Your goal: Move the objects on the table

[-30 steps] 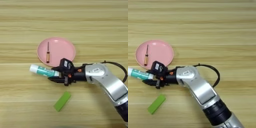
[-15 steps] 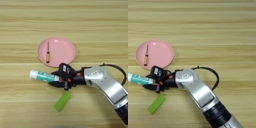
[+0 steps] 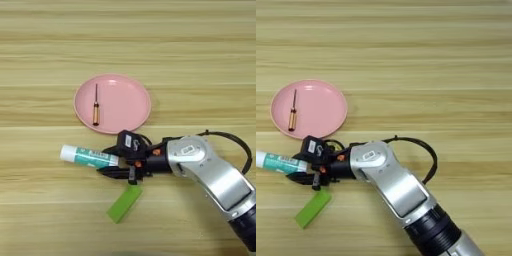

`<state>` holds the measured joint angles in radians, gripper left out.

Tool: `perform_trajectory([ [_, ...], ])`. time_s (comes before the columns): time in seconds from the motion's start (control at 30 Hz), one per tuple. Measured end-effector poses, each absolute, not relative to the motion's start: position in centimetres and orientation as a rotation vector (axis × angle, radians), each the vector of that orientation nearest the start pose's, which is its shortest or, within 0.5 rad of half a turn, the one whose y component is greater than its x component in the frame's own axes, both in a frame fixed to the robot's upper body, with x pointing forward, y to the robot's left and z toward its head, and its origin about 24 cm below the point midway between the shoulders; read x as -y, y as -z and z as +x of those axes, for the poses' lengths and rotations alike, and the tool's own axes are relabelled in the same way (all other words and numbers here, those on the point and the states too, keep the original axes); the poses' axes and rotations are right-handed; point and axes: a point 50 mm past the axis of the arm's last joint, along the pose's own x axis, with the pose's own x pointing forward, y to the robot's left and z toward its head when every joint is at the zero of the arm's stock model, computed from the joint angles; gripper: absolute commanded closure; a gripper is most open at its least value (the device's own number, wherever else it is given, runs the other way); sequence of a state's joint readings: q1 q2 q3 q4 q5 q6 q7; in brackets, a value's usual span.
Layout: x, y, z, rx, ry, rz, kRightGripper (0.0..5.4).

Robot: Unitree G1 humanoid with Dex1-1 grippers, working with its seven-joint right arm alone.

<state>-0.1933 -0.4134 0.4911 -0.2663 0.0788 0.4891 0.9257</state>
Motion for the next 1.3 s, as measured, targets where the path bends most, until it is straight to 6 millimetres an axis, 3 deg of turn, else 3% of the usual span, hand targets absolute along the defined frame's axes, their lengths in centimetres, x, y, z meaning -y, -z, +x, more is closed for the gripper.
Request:
perform_trajectory([
  [1.3,7.7,-4.6,21.6,-0.409,-1.395,-0.383,3.74],
])
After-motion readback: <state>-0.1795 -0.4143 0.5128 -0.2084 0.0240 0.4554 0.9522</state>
